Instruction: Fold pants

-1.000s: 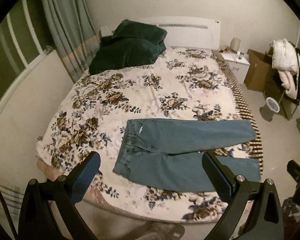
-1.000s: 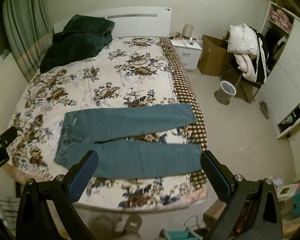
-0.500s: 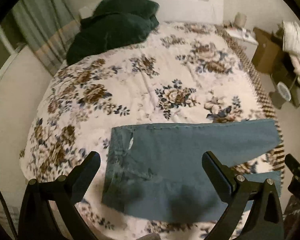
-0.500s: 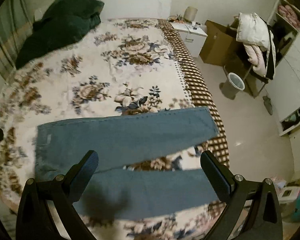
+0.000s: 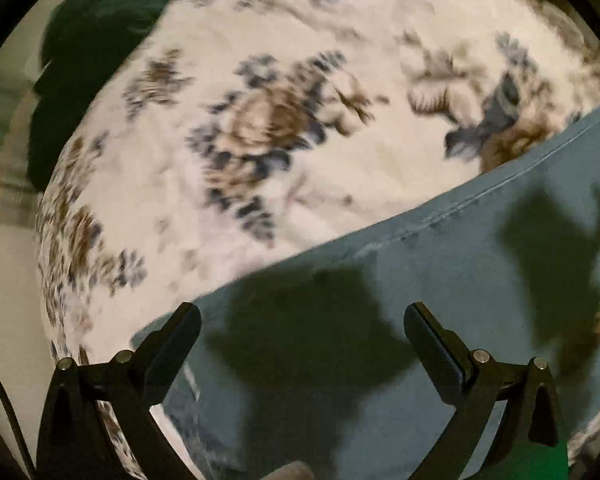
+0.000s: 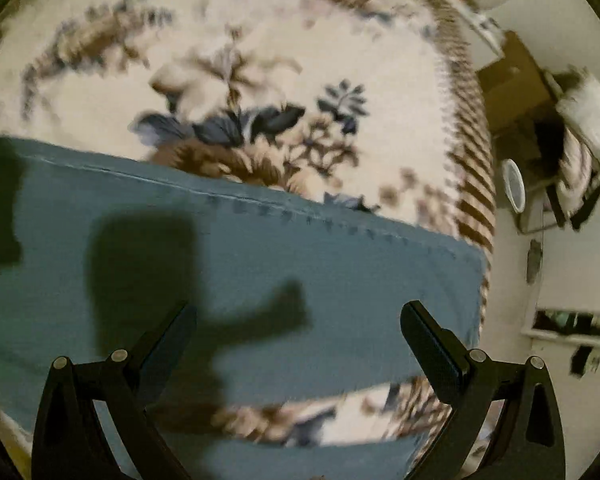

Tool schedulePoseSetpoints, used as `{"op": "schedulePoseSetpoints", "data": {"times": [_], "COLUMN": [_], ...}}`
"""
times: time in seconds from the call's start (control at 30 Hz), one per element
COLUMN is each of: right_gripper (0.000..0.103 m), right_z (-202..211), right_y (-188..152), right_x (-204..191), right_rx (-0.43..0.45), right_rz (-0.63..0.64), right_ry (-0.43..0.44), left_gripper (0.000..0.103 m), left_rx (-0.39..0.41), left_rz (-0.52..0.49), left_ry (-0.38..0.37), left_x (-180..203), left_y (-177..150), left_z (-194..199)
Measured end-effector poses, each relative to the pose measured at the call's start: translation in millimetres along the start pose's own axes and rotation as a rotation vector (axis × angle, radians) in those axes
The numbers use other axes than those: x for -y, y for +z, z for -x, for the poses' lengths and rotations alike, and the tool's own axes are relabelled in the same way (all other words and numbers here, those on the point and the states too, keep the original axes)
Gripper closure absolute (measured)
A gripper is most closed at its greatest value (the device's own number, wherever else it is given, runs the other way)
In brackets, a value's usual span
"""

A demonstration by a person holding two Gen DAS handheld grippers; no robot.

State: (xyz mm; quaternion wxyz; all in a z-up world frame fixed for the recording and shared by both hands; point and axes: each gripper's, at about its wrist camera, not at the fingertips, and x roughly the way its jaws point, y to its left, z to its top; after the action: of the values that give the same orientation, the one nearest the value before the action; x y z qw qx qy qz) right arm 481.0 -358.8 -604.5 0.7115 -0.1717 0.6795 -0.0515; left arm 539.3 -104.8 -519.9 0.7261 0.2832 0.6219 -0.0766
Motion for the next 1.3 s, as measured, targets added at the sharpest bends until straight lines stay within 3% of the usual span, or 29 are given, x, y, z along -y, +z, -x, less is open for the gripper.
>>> {"op": "schedulePoseSetpoints", "data": {"times": [0.2,0.27,0.37,0.4,0.43,0.47,0.5,0.53,0.57,0.6,0.67,0.8,0.9,1.07,1.17,1.3], "right_gripper": [0.000,0.000,0.001,0.006,0.020,0.030,0.047,0.063,0.071,0.084,0.089,0.092,0.093,0.094,0.094,0.094], "right_z": [-77,-87,-94,-96,-96,-97,-97,-94,-91,-86,-77,-40,-2,65,106,114], "right_y": [31,36,45,47,50,52,54,55,54,52,49,38,12,-53,-118,-201], "right_x": [-20,-29,-38,-40,-41,-41,-40,-40,-41,-40,-35,-13,3,-23,-29,-49], "right_rx": [-0.104,-0.111,-0.105,-0.101,-0.100,-0.111,-0.123,-0.116,-0.102,-0.078,-0.048,0.071,0.156,0.277,0.316,0.286], "right_rz": [0.234,0.325,0.442,0.475,0.499,0.504,0.497,0.492,0.500,0.501,0.483,0.365,0.297,0.238,0.180,0.157], "right_ry": [-0.010,-0.010,-0.006,0.002,0.029,0.074,0.117,0.138,0.137,0.115,0.108,0.115,0.124,0.115,0.145,0.159], "left_gripper": [0.000,0.000,0.000,0.005,0.010,0.024,0.039,0.047,0.063,0.069,0.089,0.097,0.097,0.097,0.097,0.097], "left_rx": [-0.076,-0.106,-0.140,-0.139,-0.124,-0.112,-0.097,-0.081,-0.074,-0.061,-0.041,0.051,0.139,0.242,0.242,0.136], "left_rz": [-0.209,-0.257,-0.254,-0.250,-0.247,-0.247,-0.253,-0.261,-0.260,-0.257,-0.226,-0.157,-0.072,0.084,0.227,0.412], "left_ry": [-0.013,-0.057,-0.158,-0.192,-0.233,-0.257,-0.278,-0.292,-0.304,-0.306,-0.300,-0.273,-0.251,-0.247,-0.285,-0.350], "left_x": [32,33,24,21,19,19,20,21,20,19,11,-6,-18,1,7,44], "left_y": [27,30,36,37,36,34,32,28,26,25,23,11,-11,-72,-125,-210], "left_z": [-66,-79,-91,-93,-93,-91,-88,-82,-77,-73,-62,-24,20,82,102,93]}}
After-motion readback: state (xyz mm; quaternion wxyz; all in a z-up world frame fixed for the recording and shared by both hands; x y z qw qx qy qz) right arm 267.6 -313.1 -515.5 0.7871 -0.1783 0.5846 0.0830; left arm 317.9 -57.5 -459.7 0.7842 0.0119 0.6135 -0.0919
